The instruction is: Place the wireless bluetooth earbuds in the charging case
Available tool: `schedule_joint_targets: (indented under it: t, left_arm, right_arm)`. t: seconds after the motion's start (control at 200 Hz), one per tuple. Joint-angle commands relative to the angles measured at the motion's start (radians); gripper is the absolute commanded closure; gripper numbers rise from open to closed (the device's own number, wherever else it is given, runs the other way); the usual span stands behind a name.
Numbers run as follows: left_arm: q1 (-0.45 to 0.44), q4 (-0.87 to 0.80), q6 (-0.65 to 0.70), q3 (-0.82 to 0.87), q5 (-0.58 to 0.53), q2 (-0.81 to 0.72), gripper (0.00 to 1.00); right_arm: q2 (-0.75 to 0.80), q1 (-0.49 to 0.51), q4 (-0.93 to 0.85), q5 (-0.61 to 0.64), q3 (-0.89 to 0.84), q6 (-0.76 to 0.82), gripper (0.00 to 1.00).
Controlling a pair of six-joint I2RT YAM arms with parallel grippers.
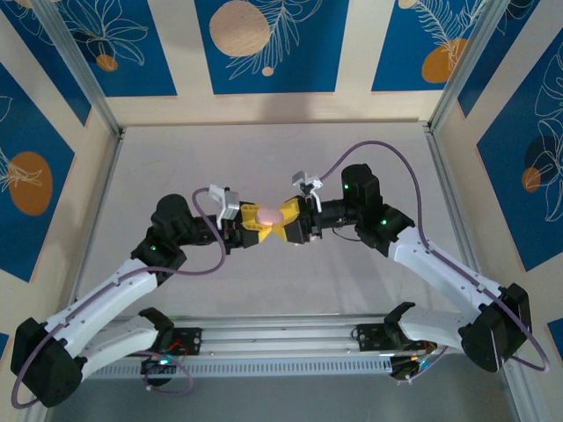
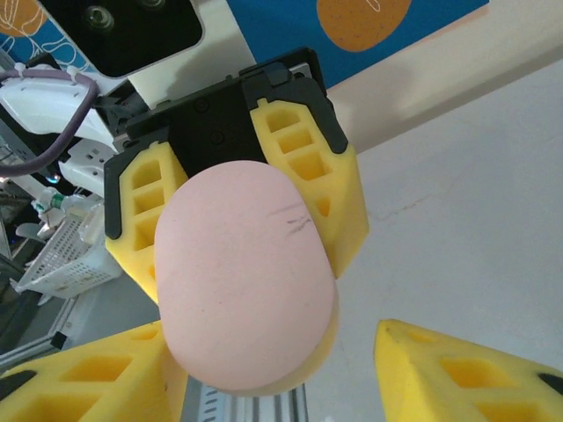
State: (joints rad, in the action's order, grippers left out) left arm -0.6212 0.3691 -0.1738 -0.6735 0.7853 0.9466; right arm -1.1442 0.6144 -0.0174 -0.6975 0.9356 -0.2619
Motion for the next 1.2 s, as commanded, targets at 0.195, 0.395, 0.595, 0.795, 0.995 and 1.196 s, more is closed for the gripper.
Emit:
schedule_joint_targets:
  t: [0.195,0.395,0.595,0.795,0.995,1.196]
  left_arm:
    - [-0.025,0.037,0.027,0.022,0.089,-0.023,0.78]
    - [-0.028,0.047,0.021,0.024,0.088,-0.023,0.78]
    - [-0.029,0.085,0.007,0.038,0.066,-0.028,0.78]
    - [-0.030,0.123,-0.002,0.064,0.008,-0.048,0.76]
    - [-0.031,0.190,-0.031,0.095,-0.049,-0.052,0.76]
    - [-0.031,0.243,-0.049,0.117,-0.078,-0.053,0.77]
  right_arm:
    - [-0.019,-0.063,0.020,0.012,0.059,-0.136,0.42]
    - [-0.038,-0.073,0.006,0.034,0.067,-0.171,0.41]
    - [-0.069,-0.072,-0.018,0.078,0.098,-0.213,0.41]
    - [-0.067,-0.073,-0.084,0.139,0.137,-0.243,0.39]
    - [-0.019,-0.070,-0.070,0.080,0.140,-0.243,0.35]
    - [0.058,-0.070,-0.072,0.114,0.112,-0.226,0.34]
